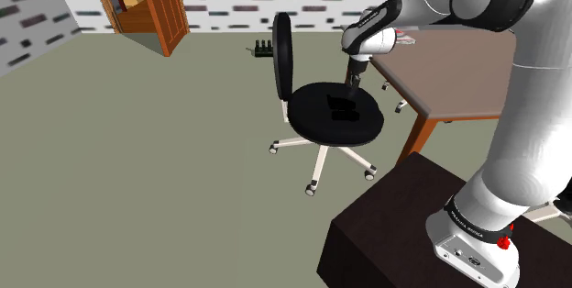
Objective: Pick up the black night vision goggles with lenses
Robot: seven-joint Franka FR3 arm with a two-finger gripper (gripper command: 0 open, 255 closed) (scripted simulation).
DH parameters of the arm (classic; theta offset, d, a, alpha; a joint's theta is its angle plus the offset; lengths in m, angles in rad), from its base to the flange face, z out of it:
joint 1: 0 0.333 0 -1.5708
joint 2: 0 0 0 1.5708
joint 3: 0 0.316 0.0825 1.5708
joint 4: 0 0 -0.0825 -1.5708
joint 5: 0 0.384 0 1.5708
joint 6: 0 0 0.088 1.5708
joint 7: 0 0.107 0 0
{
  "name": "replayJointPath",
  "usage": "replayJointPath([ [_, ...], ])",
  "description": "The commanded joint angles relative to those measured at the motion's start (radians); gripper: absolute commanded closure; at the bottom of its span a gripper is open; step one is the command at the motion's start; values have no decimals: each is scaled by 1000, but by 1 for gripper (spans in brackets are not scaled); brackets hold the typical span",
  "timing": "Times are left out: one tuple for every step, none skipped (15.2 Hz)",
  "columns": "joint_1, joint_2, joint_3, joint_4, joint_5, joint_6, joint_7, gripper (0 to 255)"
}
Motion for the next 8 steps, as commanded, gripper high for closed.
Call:
replayJointPath([
  [-29, 88, 17, 81, 26, 3, -58, 0],
  [-41, 128, 26, 122, 34, 2, -79, 0],
  [-53, 169, 35, 165, 41, -1, -99, 0],
  [-55, 173, 37, 169, 41, -1, -101, 0],
  [-57, 181, 39, 168, 45, 8, -104, 0],
  [-59, 190, 42, 168, 48, 18, -106, 0],
  [-60, 199, 44, 167, 52, 27, -109, 0],
  [-62, 208, 47, 167, 55, 36, -112, 0],
])
